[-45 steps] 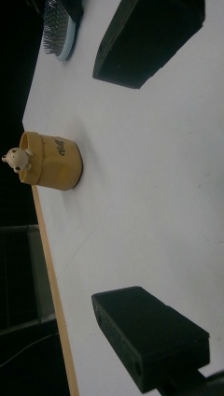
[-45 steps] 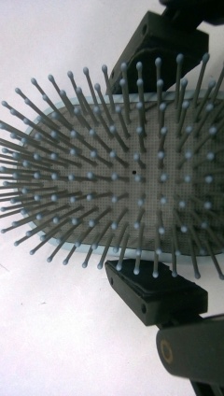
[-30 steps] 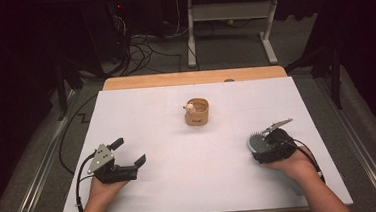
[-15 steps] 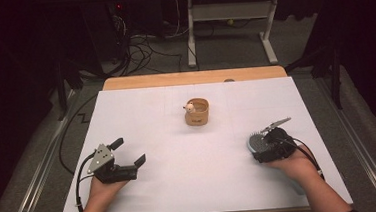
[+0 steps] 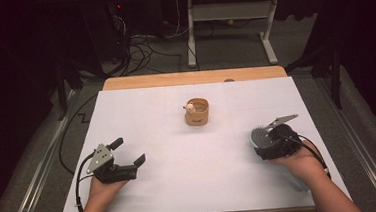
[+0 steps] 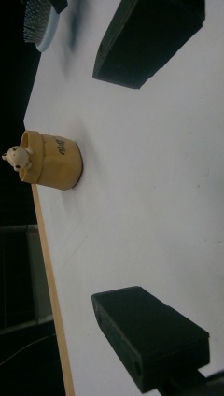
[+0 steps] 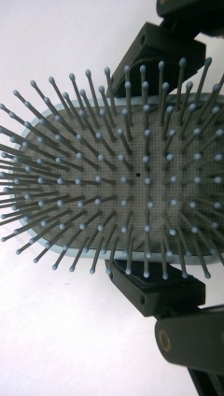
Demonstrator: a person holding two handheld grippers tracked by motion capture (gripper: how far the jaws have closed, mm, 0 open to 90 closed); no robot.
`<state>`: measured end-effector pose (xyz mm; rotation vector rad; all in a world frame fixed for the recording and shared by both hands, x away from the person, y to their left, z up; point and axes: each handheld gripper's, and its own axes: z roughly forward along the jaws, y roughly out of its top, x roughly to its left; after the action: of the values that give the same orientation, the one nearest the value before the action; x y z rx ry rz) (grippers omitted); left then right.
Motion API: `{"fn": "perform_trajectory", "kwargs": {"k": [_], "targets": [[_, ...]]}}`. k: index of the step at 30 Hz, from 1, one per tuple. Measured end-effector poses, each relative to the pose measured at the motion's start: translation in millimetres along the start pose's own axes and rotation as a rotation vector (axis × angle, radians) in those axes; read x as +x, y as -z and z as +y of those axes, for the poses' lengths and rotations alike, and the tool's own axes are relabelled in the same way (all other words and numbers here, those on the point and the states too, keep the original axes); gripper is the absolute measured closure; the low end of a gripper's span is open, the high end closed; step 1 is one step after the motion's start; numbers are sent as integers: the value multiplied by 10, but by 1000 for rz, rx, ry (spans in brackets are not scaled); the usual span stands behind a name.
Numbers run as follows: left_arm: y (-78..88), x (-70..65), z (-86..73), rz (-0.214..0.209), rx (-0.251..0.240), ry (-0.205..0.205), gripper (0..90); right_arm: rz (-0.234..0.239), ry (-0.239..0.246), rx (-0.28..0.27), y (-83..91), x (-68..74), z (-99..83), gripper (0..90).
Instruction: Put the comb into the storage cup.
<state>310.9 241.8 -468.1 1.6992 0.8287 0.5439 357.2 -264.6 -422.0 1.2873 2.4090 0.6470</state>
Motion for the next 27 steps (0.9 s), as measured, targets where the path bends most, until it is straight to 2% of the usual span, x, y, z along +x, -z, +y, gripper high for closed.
{"fn": "perform_trajectory", "kwargs": {"k": [1,4,5,9,10,14,15,16,22,27], "targets": [[-1,-2,1,0,1,-5,0,-1,-7,-35,56,-10,14,208],[-3,-4,1,-1,0,-3,0,-8,-14,-62,98,-11,25,208],[-3,-3,1,-1,0,-2,0,-5,-18,-91,120,-7,29,208],[-5,-8,1,-4,2,-2,0,-11,-13,-130,140,22,33,208],[-6,-12,1,-5,0,-2,0,-9,-13,-162,150,48,35,208],[-6,-16,1,-7,1,-5,0,-20,-18,-220,167,81,37,208],[-6,-16,1,-7,1,-5,0,-20,-18,-220,167,81,37,208],[-6,-16,1,-8,0,-4,0,-26,-15,-255,175,95,38,208],[-8,-17,2,-12,1,-2,0,-27,-22,-313,193,125,47,208],[-12,-29,0,-17,2,-3,0,0,-24,-364,194,157,56,208]]}}
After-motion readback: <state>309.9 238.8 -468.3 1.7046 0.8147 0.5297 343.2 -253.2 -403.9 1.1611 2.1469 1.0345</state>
